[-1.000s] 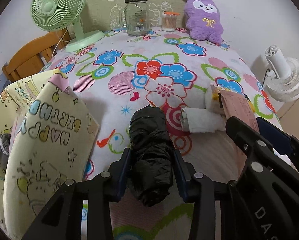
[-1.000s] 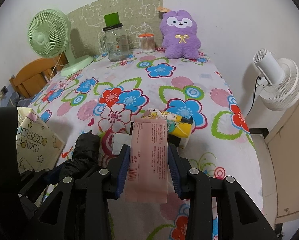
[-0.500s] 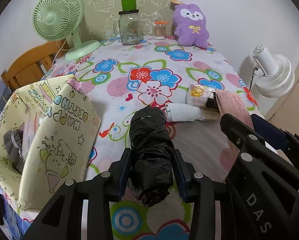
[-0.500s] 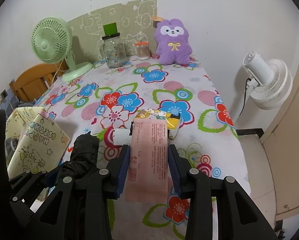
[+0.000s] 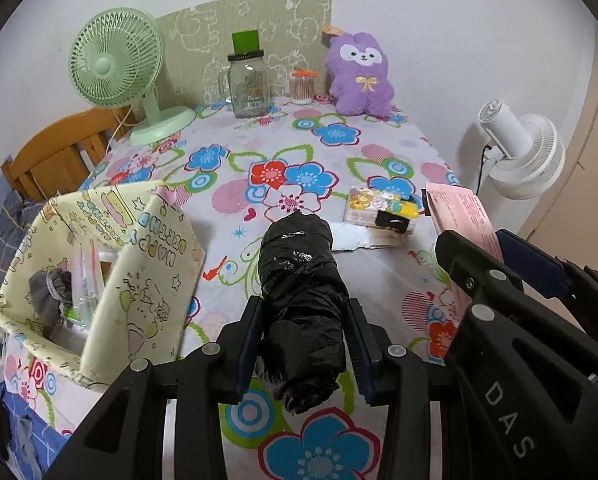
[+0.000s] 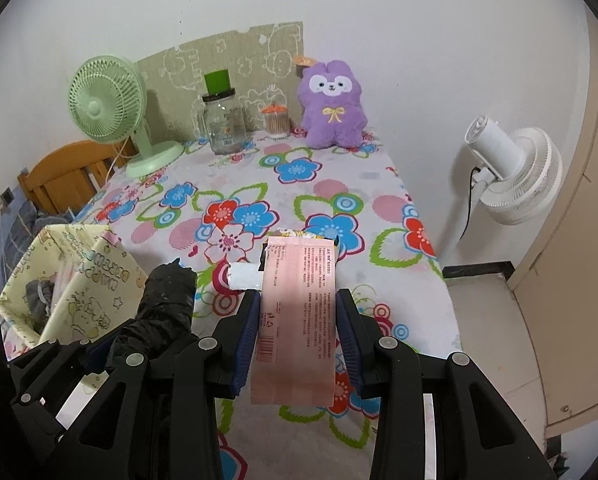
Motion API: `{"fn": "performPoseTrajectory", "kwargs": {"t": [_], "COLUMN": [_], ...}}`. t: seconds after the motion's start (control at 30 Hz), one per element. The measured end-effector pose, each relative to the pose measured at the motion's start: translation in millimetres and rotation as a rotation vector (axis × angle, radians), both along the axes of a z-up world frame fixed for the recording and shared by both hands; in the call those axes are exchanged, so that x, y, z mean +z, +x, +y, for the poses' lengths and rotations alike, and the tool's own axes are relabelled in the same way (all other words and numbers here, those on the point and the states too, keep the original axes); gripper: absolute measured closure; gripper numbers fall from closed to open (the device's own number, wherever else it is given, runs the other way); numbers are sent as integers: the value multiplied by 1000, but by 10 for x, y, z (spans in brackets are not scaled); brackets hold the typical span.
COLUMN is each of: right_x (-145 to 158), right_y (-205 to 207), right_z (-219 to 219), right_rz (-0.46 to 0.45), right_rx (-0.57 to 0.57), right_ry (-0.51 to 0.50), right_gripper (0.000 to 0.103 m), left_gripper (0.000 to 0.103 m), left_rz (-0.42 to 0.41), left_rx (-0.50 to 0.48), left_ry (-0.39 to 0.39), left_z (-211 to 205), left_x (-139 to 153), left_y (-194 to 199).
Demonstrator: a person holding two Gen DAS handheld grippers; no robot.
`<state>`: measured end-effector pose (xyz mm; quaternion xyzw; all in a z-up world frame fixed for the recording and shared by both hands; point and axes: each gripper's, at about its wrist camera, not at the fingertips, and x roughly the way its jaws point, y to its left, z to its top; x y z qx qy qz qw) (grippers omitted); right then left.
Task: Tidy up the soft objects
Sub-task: 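Carry the black bundle with the left gripper while the right gripper carries the pink packet toward the yellow box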
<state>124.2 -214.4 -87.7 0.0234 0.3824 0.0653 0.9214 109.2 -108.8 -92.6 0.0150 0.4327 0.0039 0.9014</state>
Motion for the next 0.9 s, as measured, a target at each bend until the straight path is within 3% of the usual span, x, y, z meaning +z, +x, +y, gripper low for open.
{"fn": "performPoseTrajectory", "kwargs": {"t": [0.9], "right_x": [726], "right_y": [-343], "right_z": [179], "right_rz": [-96], "right_rx": [-20], "right_ry": [-14], "right_gripper": [61], "left_gripper": [62], "left_rz": [-136], "left_rx": [-70], "left_ry": [8], "left_z": [164], "left_x": [697], "left_y": [-279]}}
